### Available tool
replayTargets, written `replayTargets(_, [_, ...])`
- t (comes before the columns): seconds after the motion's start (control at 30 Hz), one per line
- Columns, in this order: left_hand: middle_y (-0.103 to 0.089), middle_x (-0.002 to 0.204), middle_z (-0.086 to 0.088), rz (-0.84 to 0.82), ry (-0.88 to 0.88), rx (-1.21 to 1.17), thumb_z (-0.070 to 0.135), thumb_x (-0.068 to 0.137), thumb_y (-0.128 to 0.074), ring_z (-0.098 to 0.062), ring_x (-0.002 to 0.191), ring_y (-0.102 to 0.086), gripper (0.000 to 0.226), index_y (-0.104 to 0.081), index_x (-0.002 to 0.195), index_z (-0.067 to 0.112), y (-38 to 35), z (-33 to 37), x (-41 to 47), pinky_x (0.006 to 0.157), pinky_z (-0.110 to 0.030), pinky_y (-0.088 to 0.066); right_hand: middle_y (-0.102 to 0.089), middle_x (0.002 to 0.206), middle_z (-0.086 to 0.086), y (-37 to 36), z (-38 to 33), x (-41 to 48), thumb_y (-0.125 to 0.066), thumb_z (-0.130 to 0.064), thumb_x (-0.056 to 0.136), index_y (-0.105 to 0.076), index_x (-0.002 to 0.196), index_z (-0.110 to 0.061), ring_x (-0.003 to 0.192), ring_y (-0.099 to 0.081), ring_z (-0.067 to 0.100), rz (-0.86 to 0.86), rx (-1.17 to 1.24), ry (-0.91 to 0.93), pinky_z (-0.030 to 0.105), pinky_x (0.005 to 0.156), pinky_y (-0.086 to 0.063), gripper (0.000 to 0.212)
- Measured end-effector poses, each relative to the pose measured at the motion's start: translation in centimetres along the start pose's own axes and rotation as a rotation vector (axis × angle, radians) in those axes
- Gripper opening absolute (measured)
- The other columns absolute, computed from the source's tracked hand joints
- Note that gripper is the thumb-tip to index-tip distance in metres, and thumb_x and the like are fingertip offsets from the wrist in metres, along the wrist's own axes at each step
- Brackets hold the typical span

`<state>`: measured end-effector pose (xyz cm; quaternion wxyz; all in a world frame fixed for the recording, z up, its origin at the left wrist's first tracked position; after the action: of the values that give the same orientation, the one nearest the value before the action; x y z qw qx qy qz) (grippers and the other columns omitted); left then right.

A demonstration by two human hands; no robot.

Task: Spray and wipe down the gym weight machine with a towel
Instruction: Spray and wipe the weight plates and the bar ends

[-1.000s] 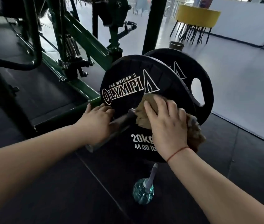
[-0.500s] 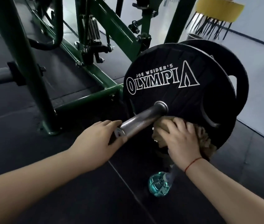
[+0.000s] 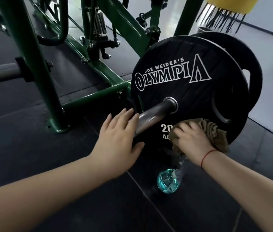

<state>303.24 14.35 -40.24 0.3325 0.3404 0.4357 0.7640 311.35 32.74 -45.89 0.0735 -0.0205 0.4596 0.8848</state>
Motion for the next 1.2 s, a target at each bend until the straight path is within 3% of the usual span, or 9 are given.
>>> replayTargets(0.17, [-0.036,0.161,-0.013,0.03,-0.346,0.064,0.029,0.086,-0.074,-0.031,0.155,-0.019,0.069,-0.05,0.146,0.007,-1.9,4.5,-0.6,0.127,-0.048,-0.009,-0.063,0.102,-0.003,1.8,1.9,-2.5,-0.062,-0.017,0.077,-0.078,0.085,-0.027,0.109,-0.054,0.029,-0.109,0.003,-0.103,0.042,0.094,-0.028,0.02])
replayTargets(0.23, [-0.028,0.164,-0.016,0.024,-0.41,0.025,0.025,0.085,-0.076,-0.03,0.154,-0.021,0.072,-0.048,0.148,0.005,-3.3,5.9,-0.6,0.127,-0.042,-0.013,-0.057,0.116,-0.004,2.5,3.2,-4.0,-0.051,-0.017,0.089,-0.073,0.105,-0.028,0.12,-0.044,0.029,-0.138,0.004,-0.133,0.043,0.1,-0.025,0.029])
replayTargets(0.3, [-0.019,0.167,-0.016,-0.052,-0.411,-0.002,0.023,0.087,-0.075,-0.031,0.153,-0.024,0.077,-0.039,0.153,0.003,-5.5,6.8,-0.4,0.123,-0.034,-0.009,-0.058,0.111,-0.003,4.0,4.5,-5.1,-0.06,-0.016,0.083,-0.074,0.101,-0.027,0.114,-0.047,0.03,-0.138,-0.01,-0.193,0.044,0.096,-0.027,0.026])
replayTargets(0.43, [0.008,0.17,-0.003,-0.337,-0.327,-0.09,0.026,0.101,-0.055,-0.021,0.157,-0.008,0.082,-0.003,0.162,0.014,-11.8,8.0,0.8,0.117,-0.016,0.002,-0.066,0.105,0.006,6.2,8.7,-7.7,-0.073,-0.006,0.057,-0.076,0.088,-0.019,0.104,-0.054,0.038,0.105,0.093,-0.341,0.046,0.088,-0.028,0.034])
replayTargets(0.63, [0.016,0.169,0.005,-0.639,-0.329,-0.098,0.028,0.09,-0.07,-0.013,0.156,0.0,0.107,0.009,0.161,0.017,-20.4,9.0,3.5,0.118,-0.014,-0.005,-0.066,0.122,0.007,6.3,8.5,-7.7,-0.035,-0.014,0.087,-0.073,0.113,-0.019,0.111,-0.057,0.037,0.367,0.082,-0.352,0.047,0.091,-0.031,0.046])
replayTargets(0.8, [-0.018,0.167,0.003,-0.717,-0.212,-0.184,0.048,0.072,-0.086,-0.017,0.15,-0.027,0.127,-0.002,0.162,0.018,-25.0,9.6,4.0,0.121,-0.029,-0.029,-0.066,0.126,0.002,4.8,8.4,-8.4,-0.04,-0.014,0.096,-0.073,0.115,-0.023,0.116,-0.055,0.03,0.511,0.06,-0.363,0.045,0.096,-0.032,0.039])
replayTargets(0.93, [-0.049,0.144,0.006,-0.673,-0.123,-0.261,0.053,0.071,-0.088,-0.013,0.127,-0.05,0.105,-0.03,0.153,0.022,-25.7,9.6,4.4,0.097,-0.019,-0.039,-0.067,0.124,0.0,5.1,8.4,-8.6,-0.037,-0.013,0.102,-0.074,0.11,-0.024,0.116,-0.06,0.028,0.567,0.067,-0.381,0.043,0.099,-0.032,0.04])
replayTargets(1.13, [-0.06,0.13,0.004,-0.708,0.041,-0.544,0.033,0.079,-0.087,-0.017,0.121,-0.061,0.08,-0.042,0.144,0.028,-27.5,9.1,3.9,0.097,-0.027,-0.052,-0.068,0.123,0.0,4.8,8.5,-8.8,-0.033,-0.009,0.101,-0.074,0.108,-0.024,0.117,-0.061,0.029,0.575,0.065,-0.404,0.043,0.101,-0.031,0.044])
replayTargets(1.2, [-0.059,0.133,0.007,-0.722,0.1,-0.63,0.028,0.08,-0.087,-0.012,0.123,-0.059,0.078,-0.041,0.144,0.029,-27.7,8.9,3.5,0.087,-0.015,-0.053,-0.068,0.123,0.0,4.8,8.3,-8.6,-0.037,-0.01,0.099,-0.074,0.108,-0.023,0.117,-0.061,0.029,0.567,0.068,-0.402,0.043,0.101,-0.031,0.041])
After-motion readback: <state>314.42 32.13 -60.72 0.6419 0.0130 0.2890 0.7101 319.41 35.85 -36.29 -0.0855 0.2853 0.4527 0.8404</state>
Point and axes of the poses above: each hand's wrist, its own x-axis towards the middle knuckle, its own y-axis out of the back of the hand, z = x × y, the point moved 9 cm from there along x, towards the middle knuckle
